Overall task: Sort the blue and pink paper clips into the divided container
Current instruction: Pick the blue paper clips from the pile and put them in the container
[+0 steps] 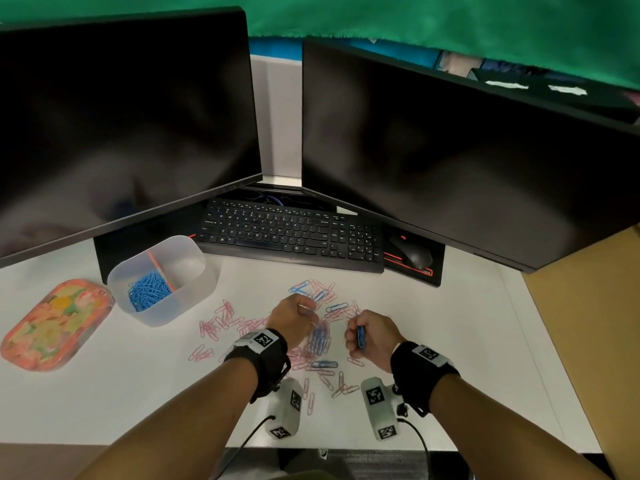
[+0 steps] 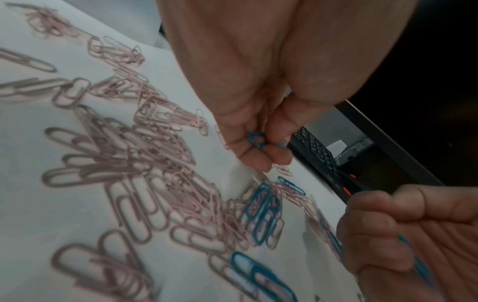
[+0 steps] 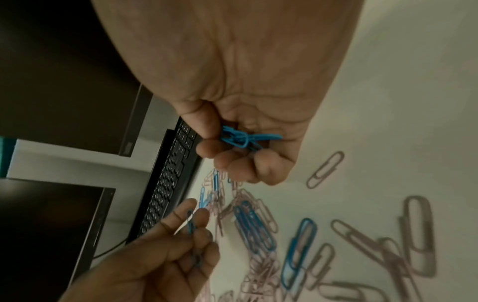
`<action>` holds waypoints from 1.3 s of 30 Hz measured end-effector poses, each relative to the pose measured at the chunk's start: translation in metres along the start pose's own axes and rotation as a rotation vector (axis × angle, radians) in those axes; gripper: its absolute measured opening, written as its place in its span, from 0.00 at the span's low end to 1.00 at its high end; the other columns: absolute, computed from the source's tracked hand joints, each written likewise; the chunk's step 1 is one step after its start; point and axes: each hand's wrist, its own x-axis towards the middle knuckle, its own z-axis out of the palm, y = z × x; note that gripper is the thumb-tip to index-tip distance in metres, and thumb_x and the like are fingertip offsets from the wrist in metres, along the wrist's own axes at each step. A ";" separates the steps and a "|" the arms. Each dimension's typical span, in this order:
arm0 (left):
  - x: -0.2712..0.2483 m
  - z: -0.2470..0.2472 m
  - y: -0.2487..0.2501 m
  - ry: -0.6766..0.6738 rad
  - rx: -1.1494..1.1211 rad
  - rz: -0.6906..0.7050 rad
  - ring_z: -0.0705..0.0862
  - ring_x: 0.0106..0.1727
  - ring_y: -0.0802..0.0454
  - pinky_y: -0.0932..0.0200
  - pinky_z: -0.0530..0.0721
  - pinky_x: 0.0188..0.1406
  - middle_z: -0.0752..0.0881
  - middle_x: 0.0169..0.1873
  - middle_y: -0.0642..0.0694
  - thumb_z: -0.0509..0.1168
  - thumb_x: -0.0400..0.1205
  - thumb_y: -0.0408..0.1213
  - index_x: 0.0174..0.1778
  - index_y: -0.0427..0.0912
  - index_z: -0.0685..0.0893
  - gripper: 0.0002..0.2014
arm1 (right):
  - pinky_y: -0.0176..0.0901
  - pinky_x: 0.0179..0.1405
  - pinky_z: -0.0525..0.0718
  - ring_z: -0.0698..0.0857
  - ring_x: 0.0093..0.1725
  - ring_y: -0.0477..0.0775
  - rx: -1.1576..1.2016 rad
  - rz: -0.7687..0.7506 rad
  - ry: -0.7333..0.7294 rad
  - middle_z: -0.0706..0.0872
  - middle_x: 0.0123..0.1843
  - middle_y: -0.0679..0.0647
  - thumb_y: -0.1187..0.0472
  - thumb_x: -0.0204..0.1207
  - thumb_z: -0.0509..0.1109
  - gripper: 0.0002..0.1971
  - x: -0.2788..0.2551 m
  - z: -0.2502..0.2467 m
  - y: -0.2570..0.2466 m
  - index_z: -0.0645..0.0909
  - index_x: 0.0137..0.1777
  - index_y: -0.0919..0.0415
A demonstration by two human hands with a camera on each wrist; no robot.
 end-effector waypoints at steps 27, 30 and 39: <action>-0.003 -0.026 -0.009 0.047 0.514 0.073 0.86 0.47 0.51 0.61 0.84 0.45 0.89 0.42 0.49 0.65 0.77 0.30 0.39 0.45 0.86 0.07 | 0.34 0.36 0.74 0.80 0.37 0.45 -1.053 -0.535 0.204 0.83 0.37 0.45 0.65 0.73 0.66 0.06 0.002 0.025 0.008 0.83 0.42 0.56; -0.003 -0.032 -0.010 0.073 0.440 0.072 0.84 0.38 0.54 0.69 0.78 0.34 0.87 0.38 0.50 0.64 0.78 0.30 0.46 0.49 0.86 0.09 | 0.41 0.47 0.80 0.83 0.49 0.53 -1.321 -0.695 0.089 0.84 0.51 0.51 0.66 0.74 0.62 0.11 0.003 0.035 0.008 0.83 0.50 0.56; -0.008 -0.051 -0.005 0.047 -0.040 -0.020 0.72 0.24 0.57 0.67 0.68 0.23 0.80 0.29 0.49 0.61 0.80 0.23 0.44 0.37 0.86 0.10 | 0.50 0.50 0.83 0.83 0.51 0.64 -1.698 -0.742 -0.164 0.83 0.56 0.58 0.70 0.73 0.62 0.13 0.014 0.045 0.005 0.80 0.55 0.60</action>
